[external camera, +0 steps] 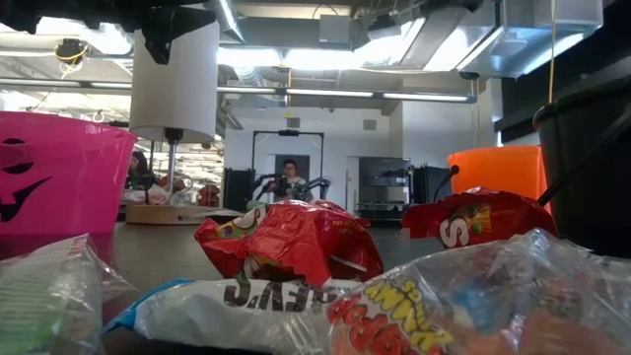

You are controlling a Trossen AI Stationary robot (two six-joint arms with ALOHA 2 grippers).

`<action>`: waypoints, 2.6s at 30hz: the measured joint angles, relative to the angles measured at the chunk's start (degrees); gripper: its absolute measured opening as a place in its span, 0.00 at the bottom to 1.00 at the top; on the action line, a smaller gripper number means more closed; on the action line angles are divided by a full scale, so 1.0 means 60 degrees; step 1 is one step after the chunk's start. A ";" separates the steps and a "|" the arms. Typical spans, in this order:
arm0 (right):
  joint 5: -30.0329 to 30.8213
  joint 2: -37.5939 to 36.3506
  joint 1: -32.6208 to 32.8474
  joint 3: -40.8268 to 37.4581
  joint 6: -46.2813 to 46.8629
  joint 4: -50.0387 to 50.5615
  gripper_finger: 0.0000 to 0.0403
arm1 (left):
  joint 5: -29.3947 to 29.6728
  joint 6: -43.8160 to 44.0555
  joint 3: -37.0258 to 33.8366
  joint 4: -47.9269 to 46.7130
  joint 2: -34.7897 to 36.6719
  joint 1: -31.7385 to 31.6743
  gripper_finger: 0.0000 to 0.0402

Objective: Sort candy
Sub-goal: Put the red candy into the orange bucket

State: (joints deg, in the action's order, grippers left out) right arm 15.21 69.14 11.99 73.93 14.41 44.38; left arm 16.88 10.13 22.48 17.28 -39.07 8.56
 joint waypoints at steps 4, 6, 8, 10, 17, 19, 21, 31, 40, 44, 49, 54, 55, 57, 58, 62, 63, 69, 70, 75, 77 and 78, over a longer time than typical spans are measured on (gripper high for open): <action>-0.0562 0.0000 0.0007 0.0000 -0.0311 -0.0888 0.47 | 0.0000 0.0030 0.0000 -0.0004 0.0000 0.0000 0.35; -0.0566 0.0000 0.0007 0.0000 -0.0467 -0.1115 0.47 | 0.0000 0.0048 0.0000 -0.0007 0.0000 0.0000 0.35; -0.0569 0.0000 0.0004 0.0000 -0.0599 -0.1263 0.47 | 0.0000 0.0058 0.0000 -0.0011 0.0000 0.0004 0.35; -0.0569 0.0000 0.0004 0.0000 -0.0704 -0.1279 0.47 | 0.0000 0.0059 0.0000 -0.0011 0.0000 0.0004 0.35; -0.0573 0.0000 0.0004 0.0000 -0.0718 -0.1210 0.47 | 0.0000 0.0051 0.0000 -0.0015 0.0000 0.0004 0.35; -0.0573 0.0000 0.0004 0.0000 -0.0718 -0.1176 0.47 | 0.0000 0.0051 0.0000 -0.0015 0.0000 0.0004 0.35; -0.0573 0.0000 0.0004 0.0000 -0.0718 -0.1146 0.47 | 0.0000 0.0051 0.0000 -0.0015 0.0000 0.0004 0.35; -0.0703 0.0000 0.0410 0.0000 -0.0711 -0.1139 0.47 | 0.0000 0.0047 0.0000 -0.0043 0.0000 0.0004 0.35; -0.0477 0.0095 0.2939 0.0004 0.0965 0.0623 0.47 | 0.0000 0.0055 0.0000 -0.0171 0.0000 0.0141 0.35; 0.0018 0.0382 0.4048 0.0004 0.2261 0.1212 0.47 | 0.0025 0.0206 0.0000 -0.0164 0.0004 0.0200 0.35; 0.0112 0.0860 0.5034 0.0004 0.3202 0.1260 0.47 | 0.0022 0.0460 0.0000 -0.0157 0.0001 0.0211 0.35; -0.0274 0.1274 0.5653 0.0004 0.4408 0.2222 0.47 | 0.0025 0.0510 0.0000 0.0012 0.0000 0.0211 0.35; -0.0515 0.1354 0.5732 0.0004 0.4770 0.2599 0.47 | 0.0023 0.0520 0.0000 0.0054 0.0002 0.0211 0.35; -0.1004 0.1517 0.5856 0.0004 0.5557 0.3389 0.47 | 0.0025 0.0544 0.0000 0.0093 0.0004 0.0211 0.35; -0.1233 0.1598 0.5941 0.0004 0.5909 0.3746 0.47 | 0.0025 0.0546 0.0000 0.0090 0.0003 0.0211 0.35; -0.2001 0.1869 0.6264 0.0004 0.6815 0.4649 0.47 | 0.0025 0.0550 0.0000 0.0091 0.0004 0.0211 0.35; -0.2073 0.1908 0.6348 0.0004 0.6888 0.4695 0.47 | 0.0025 0.0552 0.0000 0.0087 0.0002 0.0211 0.35; -0.2039 0.1949 0.6532 0.0004 0.7487 0.4880 0.47 | 0.0025 0.0561 0.0000 0.0087 0.0004 0.0211 0.35; -0.1969 0.1949 0.6528 0.0002 0.7581 0.5060 0.47 | 0.0025 0.0561 0.0000 0.0084 0.0000 0.0211 0.35; -0.1890 0.1942 0.6510 -0.0506 0.7582 0.5489 0.47 | -0.0062 0.0557 0.0000 0.0080 0.0001 0.0211 0.35; -0.1996 0.1942 0.6491 -0.0863 0.7541 0.5489 0.47 | -0.0144 0.0557 0.0000 0.0076 0.0000 0.0211 0.35; -0.2047 0.1942 0.6488 -0.1052 0.7512 0.5507 0.47 | -0.0164 0.0557 0.0000 0.0076 0.0004 0.0211 0.35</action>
State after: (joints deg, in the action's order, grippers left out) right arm 2.93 80.79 50.92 67.62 59.49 77.43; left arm 15.90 13.47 22.48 17.74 -39.05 9.82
